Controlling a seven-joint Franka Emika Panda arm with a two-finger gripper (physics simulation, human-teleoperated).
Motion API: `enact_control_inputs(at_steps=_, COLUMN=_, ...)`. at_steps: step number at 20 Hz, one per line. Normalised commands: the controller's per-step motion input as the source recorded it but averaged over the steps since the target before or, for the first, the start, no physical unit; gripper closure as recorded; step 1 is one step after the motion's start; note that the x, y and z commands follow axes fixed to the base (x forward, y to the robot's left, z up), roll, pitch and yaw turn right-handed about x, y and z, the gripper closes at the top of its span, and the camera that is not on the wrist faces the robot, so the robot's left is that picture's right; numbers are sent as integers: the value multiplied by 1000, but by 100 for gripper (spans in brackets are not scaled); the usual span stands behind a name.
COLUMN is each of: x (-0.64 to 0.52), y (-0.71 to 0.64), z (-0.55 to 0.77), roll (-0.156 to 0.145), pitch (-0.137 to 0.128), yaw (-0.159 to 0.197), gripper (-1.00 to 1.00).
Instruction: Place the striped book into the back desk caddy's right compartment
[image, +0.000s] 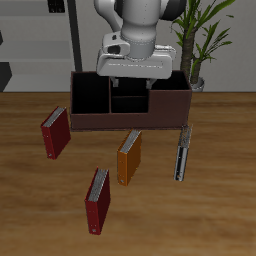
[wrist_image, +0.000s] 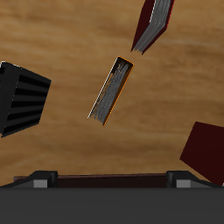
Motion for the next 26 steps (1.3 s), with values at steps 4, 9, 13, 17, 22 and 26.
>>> enact_control_inputs(at_steps=4, x=-33, y=722, z=80, roll=44, pitch=-34, yaw=-19, gripper=-100)
enact_control_inputs(at_steps=9, x=70, y=519, z=59, roll=8, pitch=-36, yaw=28, gripper=-100)
enact_control_inputs(at_steps=13, x=195, y=573, z=160, roll=-28, pitch=-63, yaw=23, gripper=-100)
enact_control_inputs(at_steps=17, x=187, y=290, z=122, roll=-26, pitch=-50, yaw=-7, gripper=-100)
enact_control_inputs(at_steps=22, x=244, y=229, z=22, roll=-66, pitch=-47, yaw=-5, gripper=-100)
enact_control_inputs(at_steps=26, x=228, y=206, z=-139, roll=-10, pitch=-4, yaw=-5, gripper=-100)
